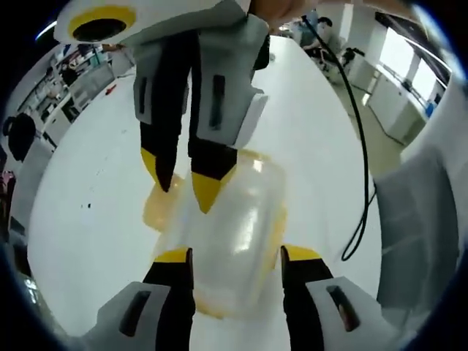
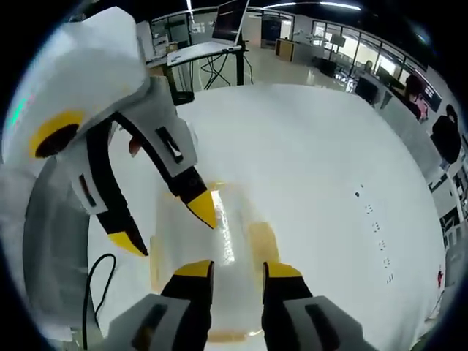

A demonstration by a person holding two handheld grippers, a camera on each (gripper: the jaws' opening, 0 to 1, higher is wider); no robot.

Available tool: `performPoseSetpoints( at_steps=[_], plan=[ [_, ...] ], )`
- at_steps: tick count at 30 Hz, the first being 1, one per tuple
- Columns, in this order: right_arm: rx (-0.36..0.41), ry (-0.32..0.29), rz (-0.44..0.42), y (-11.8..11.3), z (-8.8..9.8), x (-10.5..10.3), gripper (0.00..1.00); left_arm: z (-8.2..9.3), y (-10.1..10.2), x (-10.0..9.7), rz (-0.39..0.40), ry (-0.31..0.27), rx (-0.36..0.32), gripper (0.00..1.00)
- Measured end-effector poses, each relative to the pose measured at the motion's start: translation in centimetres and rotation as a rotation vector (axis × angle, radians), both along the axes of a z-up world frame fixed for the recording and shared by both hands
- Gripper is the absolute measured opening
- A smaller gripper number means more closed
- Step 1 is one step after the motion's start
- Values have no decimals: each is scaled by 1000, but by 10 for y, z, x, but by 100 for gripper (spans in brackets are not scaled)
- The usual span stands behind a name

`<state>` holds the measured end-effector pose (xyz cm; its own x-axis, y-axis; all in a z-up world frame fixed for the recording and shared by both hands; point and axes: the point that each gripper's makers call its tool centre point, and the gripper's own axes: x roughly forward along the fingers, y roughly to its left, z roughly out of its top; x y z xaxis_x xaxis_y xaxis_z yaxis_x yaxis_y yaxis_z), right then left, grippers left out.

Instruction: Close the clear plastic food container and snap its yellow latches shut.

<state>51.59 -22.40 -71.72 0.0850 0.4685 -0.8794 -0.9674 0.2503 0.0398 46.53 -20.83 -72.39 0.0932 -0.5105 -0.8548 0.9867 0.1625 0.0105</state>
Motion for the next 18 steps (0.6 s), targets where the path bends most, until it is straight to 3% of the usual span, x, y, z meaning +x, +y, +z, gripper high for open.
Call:
performPoseSetpoints(
  at_steps=[10,15,18],
  plan=[
    [-17,20,14,0,-4,1,29,-2,-2,1,-8,-40,9,48],
    [-22,33,19,0,-6,1,31,-5,-2,-1,-33,-103,30,48],
    [-41,37,48,-1,-12,0,32,-5,-2,-1,-16,-111,26,49]
  ],
)
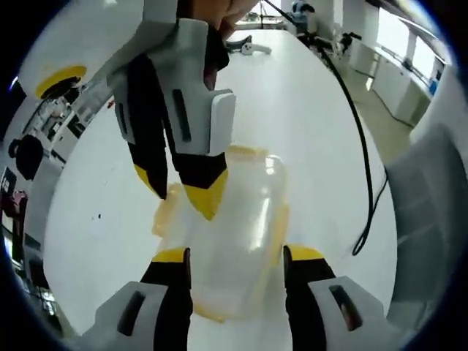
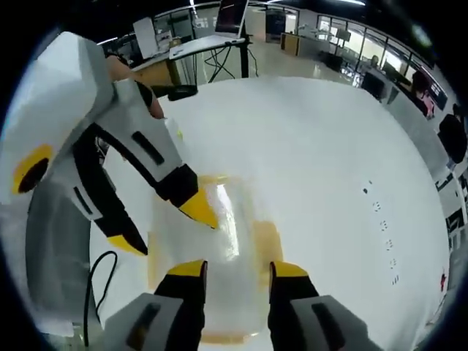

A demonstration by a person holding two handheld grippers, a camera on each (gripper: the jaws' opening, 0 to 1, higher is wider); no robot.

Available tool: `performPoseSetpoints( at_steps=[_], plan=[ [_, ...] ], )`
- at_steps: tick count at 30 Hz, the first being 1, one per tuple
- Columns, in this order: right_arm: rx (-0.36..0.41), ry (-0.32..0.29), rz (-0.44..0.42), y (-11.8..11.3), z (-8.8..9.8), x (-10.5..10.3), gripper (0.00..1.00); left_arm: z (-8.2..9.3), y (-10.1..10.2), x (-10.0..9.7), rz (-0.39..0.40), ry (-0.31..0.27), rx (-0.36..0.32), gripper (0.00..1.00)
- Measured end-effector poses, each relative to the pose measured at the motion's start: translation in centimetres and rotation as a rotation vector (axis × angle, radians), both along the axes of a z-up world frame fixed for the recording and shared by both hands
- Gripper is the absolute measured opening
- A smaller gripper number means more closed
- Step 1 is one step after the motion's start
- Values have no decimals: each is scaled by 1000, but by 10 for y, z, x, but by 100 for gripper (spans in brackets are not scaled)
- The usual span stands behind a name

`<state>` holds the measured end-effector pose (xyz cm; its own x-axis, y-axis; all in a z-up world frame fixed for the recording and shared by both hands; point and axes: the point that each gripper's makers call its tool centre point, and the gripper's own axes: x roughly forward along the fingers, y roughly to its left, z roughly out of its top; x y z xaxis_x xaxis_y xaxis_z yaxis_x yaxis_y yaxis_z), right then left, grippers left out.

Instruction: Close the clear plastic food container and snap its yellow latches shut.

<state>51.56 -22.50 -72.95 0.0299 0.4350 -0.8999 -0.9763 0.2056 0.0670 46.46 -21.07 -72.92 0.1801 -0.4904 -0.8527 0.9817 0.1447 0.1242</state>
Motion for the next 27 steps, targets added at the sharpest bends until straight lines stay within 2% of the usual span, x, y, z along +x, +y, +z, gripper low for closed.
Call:
performPoseSetpoints(
  at_steps=[11,16,22,27],
  plan=[
    [29,29,22,3,0,-2,33,-2,0,0,-1,-44,10,50],
    [42,65,9,3,-2,-1,34,-3,0,1,2,-58,12,50],
    [52,86,37,4,-2,-2,34,-8,-2,0,-28,-133,55,51],
    [65,103,46,4,-3,-2,34,-9,-3,0,-5,-157,79,52]
  ],
)
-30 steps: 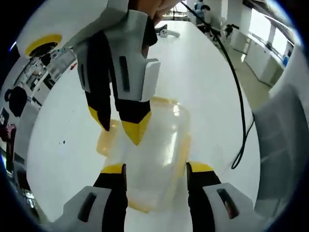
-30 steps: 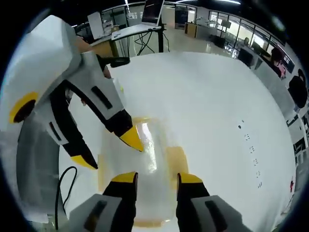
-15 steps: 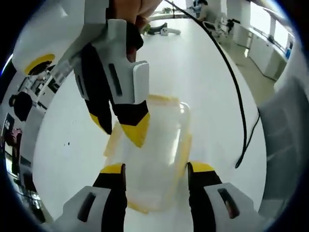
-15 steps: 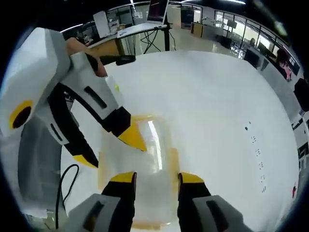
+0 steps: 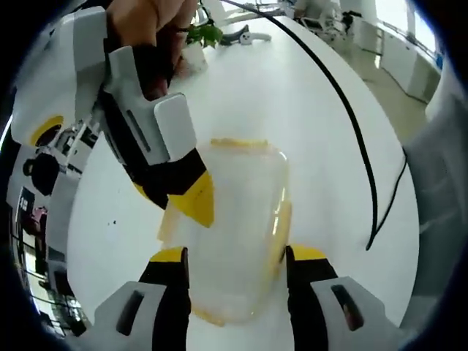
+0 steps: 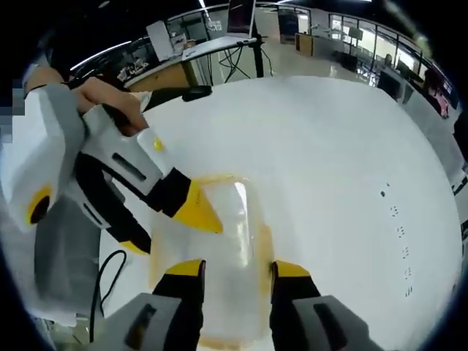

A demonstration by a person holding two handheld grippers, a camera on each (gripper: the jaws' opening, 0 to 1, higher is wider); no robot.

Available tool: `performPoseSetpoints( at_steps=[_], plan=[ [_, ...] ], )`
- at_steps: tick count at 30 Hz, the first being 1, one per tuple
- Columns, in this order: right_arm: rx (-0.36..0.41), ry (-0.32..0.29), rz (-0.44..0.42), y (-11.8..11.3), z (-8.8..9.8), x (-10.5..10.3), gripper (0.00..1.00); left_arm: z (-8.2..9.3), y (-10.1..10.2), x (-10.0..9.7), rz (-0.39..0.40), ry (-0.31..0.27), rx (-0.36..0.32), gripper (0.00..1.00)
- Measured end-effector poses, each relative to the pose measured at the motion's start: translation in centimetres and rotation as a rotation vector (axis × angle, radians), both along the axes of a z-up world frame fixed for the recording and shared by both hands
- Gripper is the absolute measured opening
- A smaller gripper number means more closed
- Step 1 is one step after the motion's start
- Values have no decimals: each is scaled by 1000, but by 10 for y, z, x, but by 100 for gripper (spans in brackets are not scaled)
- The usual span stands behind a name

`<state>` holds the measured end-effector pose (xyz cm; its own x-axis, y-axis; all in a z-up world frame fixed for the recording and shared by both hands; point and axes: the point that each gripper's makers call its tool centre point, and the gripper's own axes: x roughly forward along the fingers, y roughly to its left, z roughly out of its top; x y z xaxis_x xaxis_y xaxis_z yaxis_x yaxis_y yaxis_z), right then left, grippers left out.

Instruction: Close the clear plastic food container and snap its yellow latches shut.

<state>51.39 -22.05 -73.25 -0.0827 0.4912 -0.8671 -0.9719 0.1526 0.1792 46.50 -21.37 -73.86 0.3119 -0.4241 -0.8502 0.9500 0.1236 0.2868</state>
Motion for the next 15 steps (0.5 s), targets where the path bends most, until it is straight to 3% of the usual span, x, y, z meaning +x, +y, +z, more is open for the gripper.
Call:
performPoseSetpoints(
  at_steps=[13,15],
  plan=[
    [-60,18,61,2,-3,-3,31,-2,0,2,23,-32,31,48],
    [-86,8,104,2,-3,-4,29,-1,-5,2,-12,-56,50,44]
  ],
)
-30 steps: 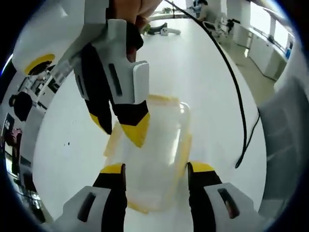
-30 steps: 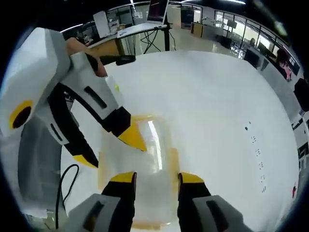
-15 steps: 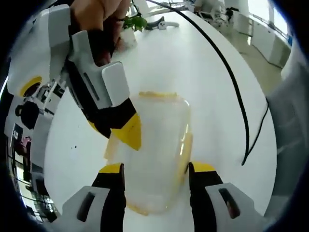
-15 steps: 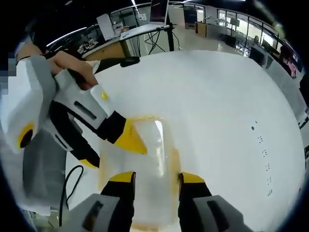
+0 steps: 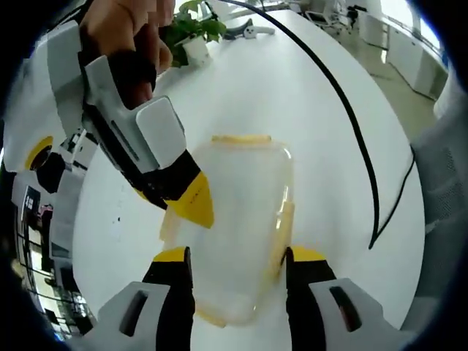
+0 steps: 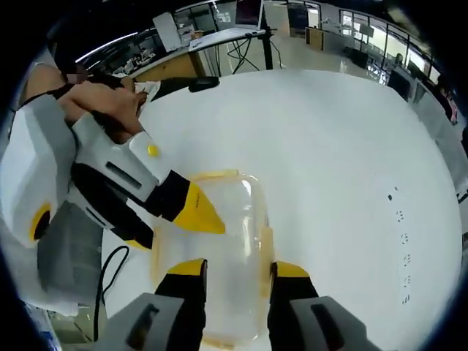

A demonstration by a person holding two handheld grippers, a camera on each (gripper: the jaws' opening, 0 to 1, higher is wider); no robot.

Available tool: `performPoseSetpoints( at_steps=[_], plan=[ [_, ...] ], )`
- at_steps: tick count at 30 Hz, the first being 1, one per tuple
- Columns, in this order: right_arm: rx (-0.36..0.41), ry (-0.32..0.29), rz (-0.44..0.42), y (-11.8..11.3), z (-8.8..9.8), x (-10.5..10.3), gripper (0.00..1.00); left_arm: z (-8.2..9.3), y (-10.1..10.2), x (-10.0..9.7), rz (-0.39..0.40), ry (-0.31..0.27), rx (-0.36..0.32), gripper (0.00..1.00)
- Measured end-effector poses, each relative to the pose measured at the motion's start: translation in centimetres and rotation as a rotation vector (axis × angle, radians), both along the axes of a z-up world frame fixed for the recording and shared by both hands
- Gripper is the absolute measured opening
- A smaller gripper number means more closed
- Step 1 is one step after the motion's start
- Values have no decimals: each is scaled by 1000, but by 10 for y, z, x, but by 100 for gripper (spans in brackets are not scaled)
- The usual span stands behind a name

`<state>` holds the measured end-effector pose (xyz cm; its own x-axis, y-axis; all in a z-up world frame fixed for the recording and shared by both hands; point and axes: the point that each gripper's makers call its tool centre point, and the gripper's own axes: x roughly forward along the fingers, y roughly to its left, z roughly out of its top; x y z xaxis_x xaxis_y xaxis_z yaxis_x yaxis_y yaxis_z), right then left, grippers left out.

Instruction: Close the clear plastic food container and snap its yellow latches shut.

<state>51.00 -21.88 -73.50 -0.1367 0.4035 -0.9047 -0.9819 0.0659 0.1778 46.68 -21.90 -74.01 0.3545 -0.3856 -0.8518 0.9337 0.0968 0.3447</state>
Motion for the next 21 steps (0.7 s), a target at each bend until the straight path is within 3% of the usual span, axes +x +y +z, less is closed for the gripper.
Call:
performPoseSetpoints(
  at_steps=[1,6,7,8,10,21],
  plan=[
    [18,9,13,4,1,0,29,2,6,3,24,-1,23,43],
    [-52,63,28,0,-1,2,25,-2,3,3,15,22,-16,42],
    [-57,94,-62,3,-3,0,25,-2,3,3,14,22,-10,42],
    [-86,88,36,-1,-6,1,25,-1,2,3,8,17,0,42],
    [-118,101,45,-2,-9,2,25,-1,2,3,20,20,8,42],
    [-54,85,14,-3,-3,3,27,-1,3,2,1,1,-10,43]
  ],
)
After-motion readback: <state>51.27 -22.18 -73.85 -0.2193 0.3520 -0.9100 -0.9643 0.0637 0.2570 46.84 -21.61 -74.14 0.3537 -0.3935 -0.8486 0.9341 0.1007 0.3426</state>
